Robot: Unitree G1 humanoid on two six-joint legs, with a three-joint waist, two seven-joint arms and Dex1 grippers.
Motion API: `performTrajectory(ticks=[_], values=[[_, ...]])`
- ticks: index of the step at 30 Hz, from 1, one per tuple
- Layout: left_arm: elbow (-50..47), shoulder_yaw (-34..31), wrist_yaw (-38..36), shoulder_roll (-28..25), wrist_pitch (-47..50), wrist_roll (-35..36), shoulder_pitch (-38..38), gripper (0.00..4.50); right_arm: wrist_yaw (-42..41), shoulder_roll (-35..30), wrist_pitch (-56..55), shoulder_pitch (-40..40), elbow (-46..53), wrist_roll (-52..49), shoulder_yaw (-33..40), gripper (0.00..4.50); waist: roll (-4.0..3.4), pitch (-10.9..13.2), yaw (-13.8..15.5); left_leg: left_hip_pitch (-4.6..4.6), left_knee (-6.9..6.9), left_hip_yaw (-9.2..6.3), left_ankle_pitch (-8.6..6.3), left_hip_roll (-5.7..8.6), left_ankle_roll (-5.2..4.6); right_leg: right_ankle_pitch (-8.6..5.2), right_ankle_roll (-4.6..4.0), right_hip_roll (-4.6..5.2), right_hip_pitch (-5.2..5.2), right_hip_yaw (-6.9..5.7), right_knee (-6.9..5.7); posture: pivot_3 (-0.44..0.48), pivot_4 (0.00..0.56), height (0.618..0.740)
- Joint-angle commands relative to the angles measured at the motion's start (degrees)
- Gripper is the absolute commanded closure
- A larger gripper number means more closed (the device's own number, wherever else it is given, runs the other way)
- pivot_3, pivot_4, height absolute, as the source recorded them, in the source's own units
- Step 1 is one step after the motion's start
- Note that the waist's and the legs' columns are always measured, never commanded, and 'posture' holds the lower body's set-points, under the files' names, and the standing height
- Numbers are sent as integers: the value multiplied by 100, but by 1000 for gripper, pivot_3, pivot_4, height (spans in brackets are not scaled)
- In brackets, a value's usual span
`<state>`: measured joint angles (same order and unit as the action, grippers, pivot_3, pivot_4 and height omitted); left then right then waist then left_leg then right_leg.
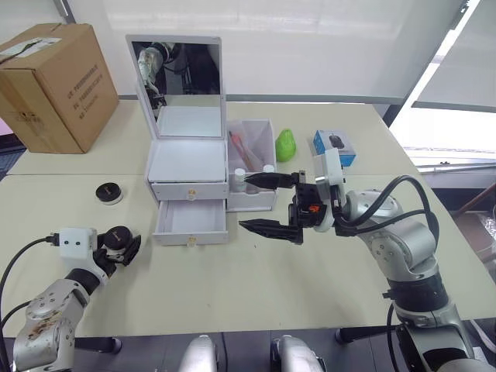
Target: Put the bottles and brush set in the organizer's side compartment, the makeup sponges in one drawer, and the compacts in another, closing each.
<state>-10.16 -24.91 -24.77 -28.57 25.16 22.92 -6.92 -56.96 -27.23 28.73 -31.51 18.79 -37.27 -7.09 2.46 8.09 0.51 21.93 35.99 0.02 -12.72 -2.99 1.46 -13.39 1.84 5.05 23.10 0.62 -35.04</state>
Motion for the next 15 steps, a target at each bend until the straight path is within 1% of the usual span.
performTrajectory(ticks=[1, 5, 8, 11, 15], values=[[-61, 48, 133, -48, 48, -106, 82, 13, 56, 29, -13, -51, 269, -76, 87, 0, 0, 0, -1, 1, -1, 0, 0, 0, 0, 0, 0, 0, 1, 0, 0, 0, 150, 722], [-221, 105, 209, 18, 164, -57, 118, 13, 103, 23, 20, -29, 304, -78, 84, 0, 0, 0, 9, 2, 0, 0, 0, 0, 0, -4, -4, 1, 2, 0, 2, 0, 150, 722], [-339, 59, 321, 44, 196, -35, 144, 614, 139, 30, 38, -20, 326, -87, 84, 0, 0, 0, 18, 5, 0, 1, 0, 2, 0, -5, -7, 6, 1, 0, 3, 0, 150, 722], [-451, 4, 388, 41, 269, 13, 165, 1559, 148, 28, 40, -12, 311, -67, 84, 0, 0, 0, 15, 6, 0, 1, 0, 2, 0, -4, -7, 5, 2, 0, 3, 0, 150, 722], [-650, -110, 409, 31, 327, 99, 131, 1599, 159, 8, 47, 5, 298, -30, 66, 0, 0, 0, 12, 5, 0, 1, 0, 2, 0, -3, -5, 4, 1, 0, 2, 0, 150, 722]])
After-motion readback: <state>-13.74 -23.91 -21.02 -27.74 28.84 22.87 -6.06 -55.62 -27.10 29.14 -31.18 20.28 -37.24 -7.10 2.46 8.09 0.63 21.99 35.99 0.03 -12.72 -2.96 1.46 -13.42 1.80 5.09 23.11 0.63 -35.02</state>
